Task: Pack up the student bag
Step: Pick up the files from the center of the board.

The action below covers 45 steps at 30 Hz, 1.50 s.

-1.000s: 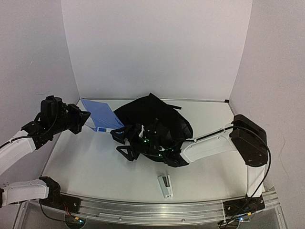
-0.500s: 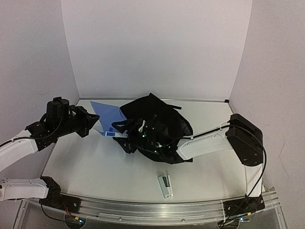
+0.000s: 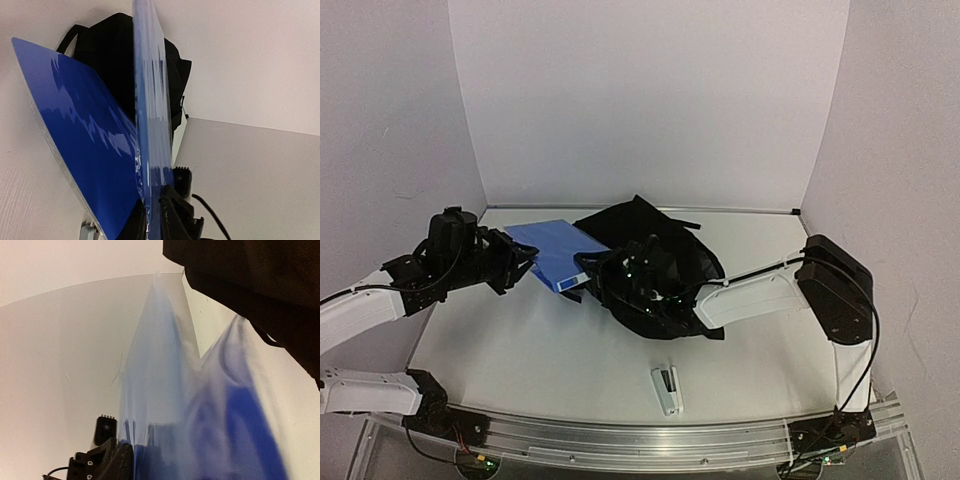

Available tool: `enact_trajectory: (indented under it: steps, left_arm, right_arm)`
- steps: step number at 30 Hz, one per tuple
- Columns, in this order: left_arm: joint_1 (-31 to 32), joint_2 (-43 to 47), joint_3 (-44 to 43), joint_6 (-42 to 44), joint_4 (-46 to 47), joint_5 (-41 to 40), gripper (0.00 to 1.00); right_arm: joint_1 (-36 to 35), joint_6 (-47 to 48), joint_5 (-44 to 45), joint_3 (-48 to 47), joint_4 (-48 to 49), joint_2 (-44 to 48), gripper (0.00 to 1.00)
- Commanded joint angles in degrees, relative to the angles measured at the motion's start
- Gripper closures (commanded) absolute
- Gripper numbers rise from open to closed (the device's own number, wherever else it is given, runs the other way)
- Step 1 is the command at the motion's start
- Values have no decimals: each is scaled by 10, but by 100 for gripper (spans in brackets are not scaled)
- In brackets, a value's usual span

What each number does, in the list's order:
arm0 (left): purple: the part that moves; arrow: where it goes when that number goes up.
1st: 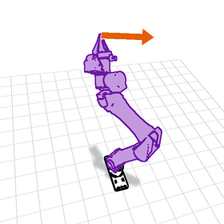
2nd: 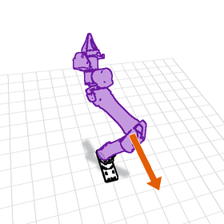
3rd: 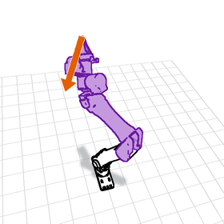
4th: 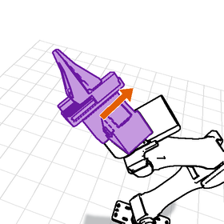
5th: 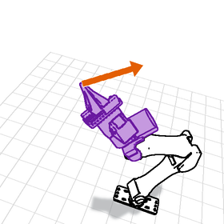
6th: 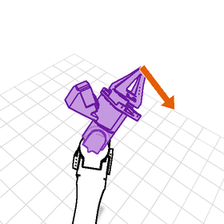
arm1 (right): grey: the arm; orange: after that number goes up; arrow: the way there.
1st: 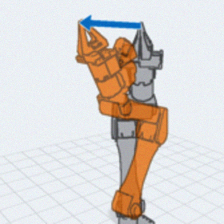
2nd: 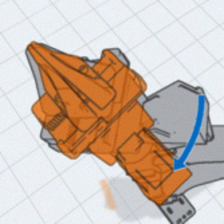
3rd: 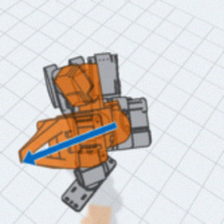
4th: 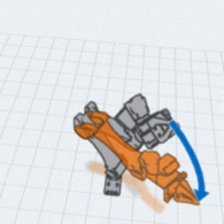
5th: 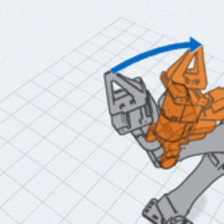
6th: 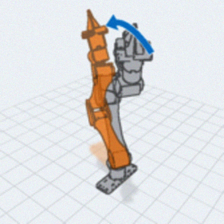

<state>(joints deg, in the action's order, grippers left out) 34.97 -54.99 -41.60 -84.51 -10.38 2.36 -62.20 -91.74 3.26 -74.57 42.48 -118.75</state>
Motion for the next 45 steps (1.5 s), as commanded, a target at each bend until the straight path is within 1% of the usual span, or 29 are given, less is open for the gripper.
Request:
enact_trajectory:
  steps: [1,2,3,5,8,10,13,16,18,22,24,27,30,32,35,39,45]
  left_arm:
    - [5,-4,-29,26,-8,26,68]
    - [5,-2,-34,38,-18,28,61]
    - [5,1,-40,50,-29,27,51]
    - [5,9,-49,70,-47,26,35]
    - [5,25,-67,113,-88,12,22]
    - [5,36,-91,161,-127,-9,17]
    - [5,46,-133,236,-174,-45,13]
    - [5,30,-169,329,-192,-42,8]
    - [5,4,-194,391,-201,-35,7]
    - [5,-78,-232,500,-204,-19,6]
    - [6,-117,-245,538,-185,16,6]
    - [14,-160,-251,587,-125,65,6]
    - [38,-210,-277,638,-99,88,6]
    - [66,-254,-309,669,-104,84,6]
    - [117,-312,-355,713,-112,68,6]
    - [169,-384,-408,744,-123,47,5]
    - [236,-471,-479,792,-151,-6,2]
  right_arm:
    - [3,13,11,5,45,51,80]
    - [3,18,11,8,47,58,81]
    - [3,23,11,11,48,65,81]
    - [4,32,9,16,51,79,84]
    - [4,45,5,27,59,106,87]
    - [3,60,10,38,60,128,89]
    - [4,99,37,62,54,169,93]
    - [4,158,84,79,5,221,97]
    - [4,204,127,87,-49,261,99]
    - [7,313,215,90,-175,340,100]
    - [16,347,250,90,-246,377,100]
    - [37,388,291,92,-333,427,100]
    - [81,412,292,99,-401,474,100]
    - [121,422,280,106,-428,500,100]
    - [161,442,270,119,-464,529,100]
    - [204,455,265,131,-488,551,100]
    - [238,447,243,152,-493,571,100]
